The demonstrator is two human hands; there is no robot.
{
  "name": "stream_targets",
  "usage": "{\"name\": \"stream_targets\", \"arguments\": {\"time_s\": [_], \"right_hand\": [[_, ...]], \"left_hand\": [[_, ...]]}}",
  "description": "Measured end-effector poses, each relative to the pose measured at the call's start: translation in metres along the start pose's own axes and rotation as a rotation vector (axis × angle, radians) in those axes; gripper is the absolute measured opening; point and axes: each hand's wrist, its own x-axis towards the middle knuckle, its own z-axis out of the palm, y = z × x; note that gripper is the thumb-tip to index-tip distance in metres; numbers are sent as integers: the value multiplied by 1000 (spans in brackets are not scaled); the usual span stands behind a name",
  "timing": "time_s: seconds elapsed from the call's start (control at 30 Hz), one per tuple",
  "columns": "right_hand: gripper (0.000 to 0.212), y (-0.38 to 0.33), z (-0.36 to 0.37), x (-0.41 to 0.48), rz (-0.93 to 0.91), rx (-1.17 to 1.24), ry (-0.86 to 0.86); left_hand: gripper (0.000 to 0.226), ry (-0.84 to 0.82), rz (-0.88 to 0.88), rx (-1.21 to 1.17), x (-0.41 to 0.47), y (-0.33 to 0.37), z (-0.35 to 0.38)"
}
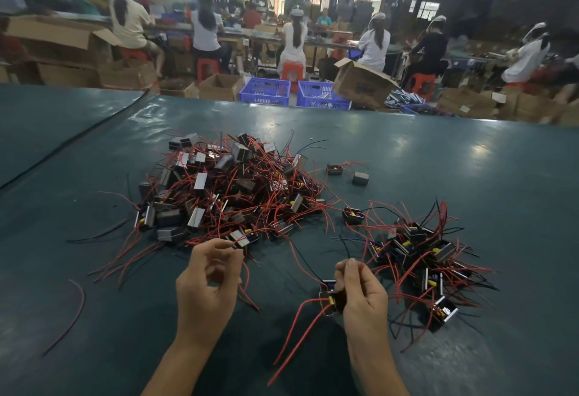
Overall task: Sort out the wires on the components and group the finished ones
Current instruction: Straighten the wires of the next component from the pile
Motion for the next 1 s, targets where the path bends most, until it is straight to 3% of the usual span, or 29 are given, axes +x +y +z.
{"name": "stream_targets", "arguments": {"time_s": [0.1,0.27,0.7,0.9,1.0], "right_hand": [[27,2,3,-2,-47,-144,-153],[27,12,18,-12,-118,-292,-424],[25,22,14,-11,-180,-516,-381],[20,18,17,-11,-146,-361,-312],[26,16,19,-13,-98,-290,-332]], "left_hand": [[14,-101,-102,-77,-2,6,4],[19,-483,-209,-104,-13,12,20],[17,-213,-607,-431,-15,19,28],[26,-281,-630,-543,-13,19,27],[17,-274,-598,-534,-14,19,27]]}}
